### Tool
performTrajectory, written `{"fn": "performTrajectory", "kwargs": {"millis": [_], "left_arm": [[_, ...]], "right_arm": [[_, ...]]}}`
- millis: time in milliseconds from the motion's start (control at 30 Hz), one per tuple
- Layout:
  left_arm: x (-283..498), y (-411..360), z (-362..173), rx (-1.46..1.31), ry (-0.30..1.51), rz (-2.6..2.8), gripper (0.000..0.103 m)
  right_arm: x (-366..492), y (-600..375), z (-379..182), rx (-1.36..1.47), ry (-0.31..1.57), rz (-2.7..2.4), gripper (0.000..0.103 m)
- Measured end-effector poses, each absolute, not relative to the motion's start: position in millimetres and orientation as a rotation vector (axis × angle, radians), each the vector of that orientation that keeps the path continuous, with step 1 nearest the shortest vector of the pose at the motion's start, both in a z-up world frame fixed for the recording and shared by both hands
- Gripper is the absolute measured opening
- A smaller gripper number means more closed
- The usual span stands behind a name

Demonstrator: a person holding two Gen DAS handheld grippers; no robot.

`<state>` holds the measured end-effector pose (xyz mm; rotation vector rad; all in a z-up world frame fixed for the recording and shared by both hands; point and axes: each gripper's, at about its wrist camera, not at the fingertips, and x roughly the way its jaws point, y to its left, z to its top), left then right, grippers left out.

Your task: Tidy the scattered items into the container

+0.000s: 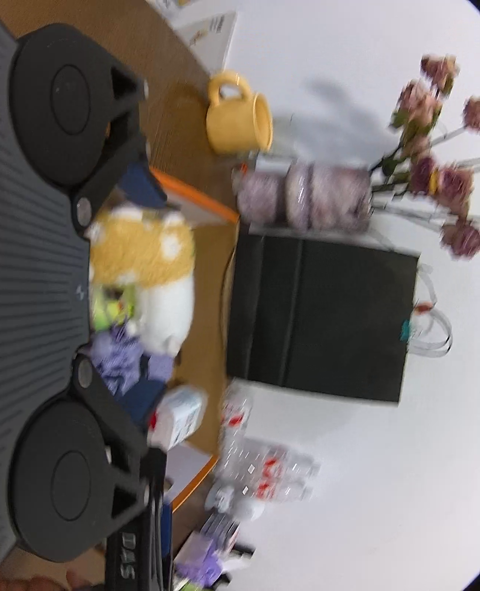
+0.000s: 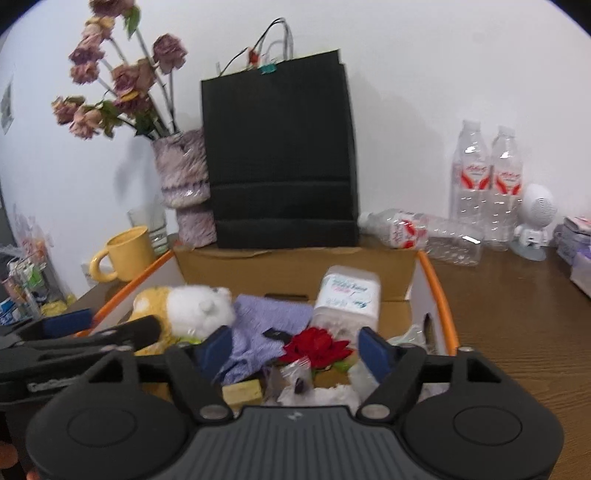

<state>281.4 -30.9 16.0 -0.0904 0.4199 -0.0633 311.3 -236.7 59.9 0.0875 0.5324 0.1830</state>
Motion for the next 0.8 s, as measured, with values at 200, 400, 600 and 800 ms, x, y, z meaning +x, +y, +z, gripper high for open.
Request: {"fn": "performTrajectory", "kwargs": {"millis": [200,400,600,800], "left_arm": [[282,-35,19,-0.093,0.463,-0.065,0.103],[274,-36,25,-0.119,0.486,-0.065,0.103],[250,-34,37,-0.14,0.487,-0.054,0.103],[218,-29,60,-0.155,0.479,-0.052,0.103]], "right_arm": [[310,-240,70,0.107,0.568,0.187,0.097],[300,-239,79,0.13,0.592,0.173,0.103],[282,-239,93,0.166,0.61,0.164,0.103],[249,-235,112,0.177,0.588,0.122,0.103]]}}
